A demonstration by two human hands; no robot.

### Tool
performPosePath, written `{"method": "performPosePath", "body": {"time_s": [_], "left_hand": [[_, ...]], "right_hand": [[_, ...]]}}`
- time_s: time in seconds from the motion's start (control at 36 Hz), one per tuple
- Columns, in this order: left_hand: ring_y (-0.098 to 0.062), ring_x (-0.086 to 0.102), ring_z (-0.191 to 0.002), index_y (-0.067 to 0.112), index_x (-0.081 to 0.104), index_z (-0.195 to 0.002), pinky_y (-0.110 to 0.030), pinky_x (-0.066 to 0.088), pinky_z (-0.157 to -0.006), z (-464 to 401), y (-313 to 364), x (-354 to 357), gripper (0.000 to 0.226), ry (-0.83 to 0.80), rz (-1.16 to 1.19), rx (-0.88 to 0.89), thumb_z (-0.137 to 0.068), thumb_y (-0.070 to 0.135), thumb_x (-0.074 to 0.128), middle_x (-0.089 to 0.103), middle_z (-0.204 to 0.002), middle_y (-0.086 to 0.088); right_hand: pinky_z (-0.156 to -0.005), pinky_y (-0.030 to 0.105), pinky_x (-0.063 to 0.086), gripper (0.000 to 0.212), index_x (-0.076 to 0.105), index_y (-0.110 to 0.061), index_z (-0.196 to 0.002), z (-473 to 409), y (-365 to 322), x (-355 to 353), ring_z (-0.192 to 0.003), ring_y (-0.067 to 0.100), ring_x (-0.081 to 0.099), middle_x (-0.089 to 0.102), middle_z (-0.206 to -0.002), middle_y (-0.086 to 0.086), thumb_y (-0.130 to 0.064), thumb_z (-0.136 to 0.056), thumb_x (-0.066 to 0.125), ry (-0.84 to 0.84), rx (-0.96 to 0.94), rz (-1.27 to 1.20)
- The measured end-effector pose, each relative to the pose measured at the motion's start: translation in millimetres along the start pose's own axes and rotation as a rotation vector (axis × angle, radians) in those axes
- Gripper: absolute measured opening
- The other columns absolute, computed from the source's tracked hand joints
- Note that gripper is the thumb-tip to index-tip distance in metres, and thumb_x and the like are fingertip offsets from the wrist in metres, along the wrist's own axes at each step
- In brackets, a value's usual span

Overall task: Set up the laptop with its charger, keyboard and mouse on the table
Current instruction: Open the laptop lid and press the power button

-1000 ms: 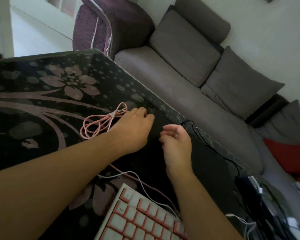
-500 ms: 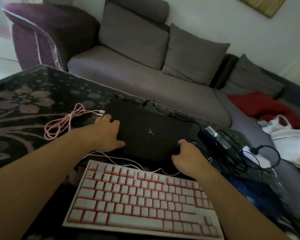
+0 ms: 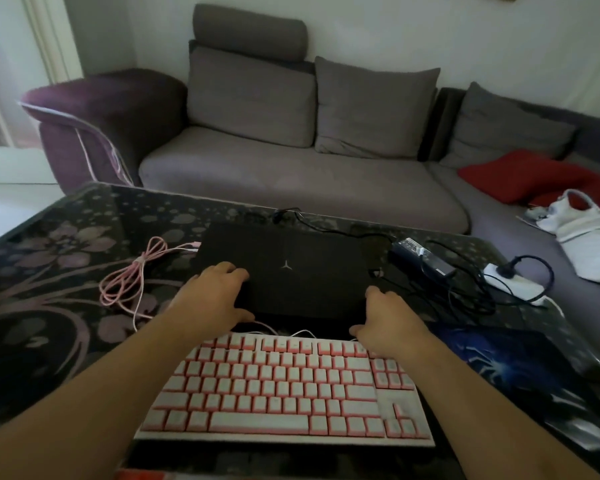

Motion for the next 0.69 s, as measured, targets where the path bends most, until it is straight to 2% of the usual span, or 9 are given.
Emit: {"method": "performPosePath", "body": {"time_s": [0.08,0.14,0.25,0.42,0.56,0.69], "left_hand": [[-0.019,0.041,-0.145,0.033,0.039,-0.156,-0.045,0.045,-0.116,0.4,3.6,-1.4,0.074,0.020,-0.017,0.011,-0.092,0.046,0.074,0.038,-0.161,0.004],[-0.018,0.042,-0.144,0.034,0.042,-0.153,-0.045,0.046,-0.115,1.1,4.3,-2.3,0.069,0.023,-0.027,0.020,-0.093,0.044,0.073,0.039,-0.160,0.006],[-0.015,0.046,-0.137,0.037,0.049,-0.143,-0.041,0.051,-0.108,3.4,2.4,-7.8,0.055,0.051,-0.032,0.044,-0.094,0.042,0.073,0.044,-0.152,0.010],[-0.011,0.053,-0.122,0.040,0.055,-0.129,-0.038,0.055,-0.098,4.6,9.7,-17.2,0.036,0.104,-0.070,0.097,-0.096,0.041,0.070,0.054,-0.134,0.015],[-0.009,0.055,-0.117,0.040,0.058,-0.125,-0.037,0.055,-0.097,7.3,16.3,-25.2,0.030,0.134,-0.083,0.143,-0.098,0.035,0.068,0.056,-0.126,0.017],[-0.003,0.057,-0.098,0.040,0.063,-0.106,-0.028,0.057,-0.089,24.5,33.3,-38.6,0.009,0.195,-0.004,0.260,-0.098,0.036,0.065,0.058,-0.104,0.018]], "right_hand": [[-0.104,0.043,0.053,0.083,0.039,-0.021,-0.153,-8.4,-4.4,0.2,-0.131,0.029,0.052,0.046,-0.147,0.011,-0.044,-0.087,0.083,-0.014,0.010,-0.005],[-0.117,0.046,0.043,0.094,0.033,-0.022,-0.160,-13.3,-12.7,-1.7,-0.146,0.031,0.039,0.037,-0.159,0.010,-0.050,-0.085,0.083,0.016,-0.035,0.041],[-0.129,0.048,0.023,0.096,0.031,-0.028,-0.165,-16.7,-39.6,-6.2,-0.158,0.028,0.022,0.026,-0.171,0.002,-0.051,-0.086,0.081,0.097,-0.239,0.104],[-0.123,0.043,0.029,0.075,0.044,-0.033,-0.157,-6.7,-72.2,-11.4,-0.148,0.022,0.032,0.041,-0.156,-0.006,-0.041,-0.091,0.079,0.224,-0.432,0.124],[-0.107,0.037,0.041,0.051,0.062,-0.039,-0.141,3.9,-85.2,-22.7,-0.126,0.017,0.047,0.057,-0.131,-0.010,-0.036,-0.093,0.076,0.338,-0.548,0.214],[-0.103,0.037,0.047,0.047,0.062,-0.037,-0.142,8.8,-86.9,-19.9,-0.122,0.016,0.056,0.067,-0.129,-0.011,-0.034,-0.096,0.070,0.328,-0.554,0.233]]}}
Point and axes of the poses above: each hand's wrist, its own z-axis away from the middle knuckle, its own x-axis out of the palm, y = z × x, the point moved 7 cm from there along -z, towards the middle knuckle
